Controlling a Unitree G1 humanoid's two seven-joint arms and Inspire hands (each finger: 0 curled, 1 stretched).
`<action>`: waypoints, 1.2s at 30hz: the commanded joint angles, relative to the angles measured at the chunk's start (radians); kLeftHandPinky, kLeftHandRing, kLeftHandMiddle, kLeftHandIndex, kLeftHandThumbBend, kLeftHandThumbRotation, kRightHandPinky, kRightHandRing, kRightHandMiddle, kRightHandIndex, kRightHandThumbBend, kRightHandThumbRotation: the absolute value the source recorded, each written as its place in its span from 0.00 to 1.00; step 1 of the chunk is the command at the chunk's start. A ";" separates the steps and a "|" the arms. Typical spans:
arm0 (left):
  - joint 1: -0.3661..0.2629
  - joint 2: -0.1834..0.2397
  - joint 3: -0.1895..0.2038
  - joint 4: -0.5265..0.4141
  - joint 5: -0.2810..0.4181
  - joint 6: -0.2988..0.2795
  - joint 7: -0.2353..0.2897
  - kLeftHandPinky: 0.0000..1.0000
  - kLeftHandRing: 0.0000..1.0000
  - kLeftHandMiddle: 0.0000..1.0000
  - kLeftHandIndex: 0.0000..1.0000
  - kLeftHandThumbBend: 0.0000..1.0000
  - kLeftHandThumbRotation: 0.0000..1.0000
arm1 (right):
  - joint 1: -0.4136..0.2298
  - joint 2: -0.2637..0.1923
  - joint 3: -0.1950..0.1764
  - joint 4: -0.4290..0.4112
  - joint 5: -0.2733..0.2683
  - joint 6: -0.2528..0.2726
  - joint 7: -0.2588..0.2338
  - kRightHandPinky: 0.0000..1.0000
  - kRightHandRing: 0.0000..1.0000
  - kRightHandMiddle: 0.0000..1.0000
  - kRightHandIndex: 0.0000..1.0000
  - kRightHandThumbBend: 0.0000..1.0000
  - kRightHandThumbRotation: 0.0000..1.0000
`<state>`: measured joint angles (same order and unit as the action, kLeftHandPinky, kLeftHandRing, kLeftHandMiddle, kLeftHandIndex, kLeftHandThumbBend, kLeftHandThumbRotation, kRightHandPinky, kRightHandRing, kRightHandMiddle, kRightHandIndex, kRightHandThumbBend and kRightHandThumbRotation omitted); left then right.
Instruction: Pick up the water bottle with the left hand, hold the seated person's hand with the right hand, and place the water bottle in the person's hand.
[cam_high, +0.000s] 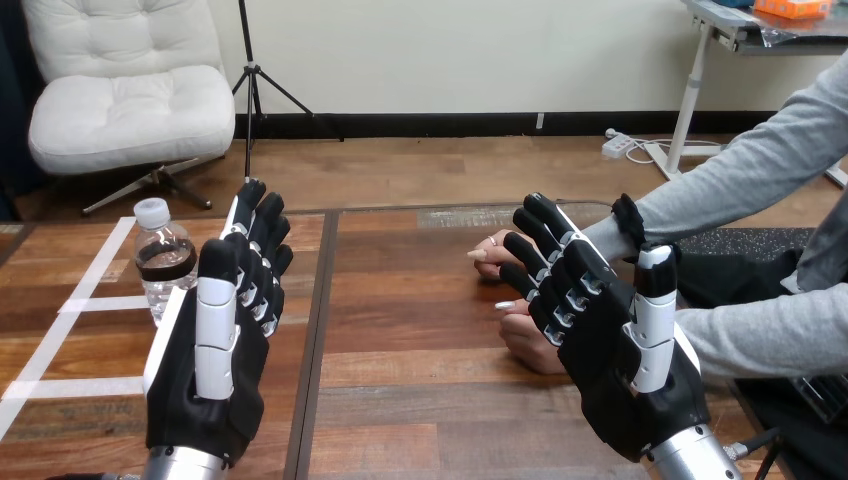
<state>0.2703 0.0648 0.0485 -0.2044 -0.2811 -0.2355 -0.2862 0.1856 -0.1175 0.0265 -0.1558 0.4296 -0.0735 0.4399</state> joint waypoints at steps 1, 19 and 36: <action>-0.041 0.004 -0.010 -0.035 0.002 -0.007 -0.006 1.00 1.00 1.00 1.00 0.74 1.00 | -0.042 0.008 -0.006 -0.058 0.003 -0.004 -0.003 1.00 1.00 1.00 0.97 0.92 1.00; -0.110 0.005 0.028 -0.032 0.027 -0.035 0.043 1.00 1.00 1.00 1.00 0.72 1.00 | -0.051 0.010 -0.007 -0.044 0.006 -0.005 0.001 1.00 1.00 1.00 0.97 0.92 1.00; -0.271 0.040 0.110 0.058 0.015 -0.067 0.064 1.00 1.00 1.00 1.00 0.75 1.00 | -0.059 0.013 -0.004 -0.038 0.010 0.004 0.004 1.00 1.00 1.00 0.98 0.93 1.00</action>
<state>0.1181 0.0786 0.1255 -0.1796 -0.2682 -0.2572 -0.2265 0.1854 -0.1153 0.0269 -0.1564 0.4299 -0.0664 0.4404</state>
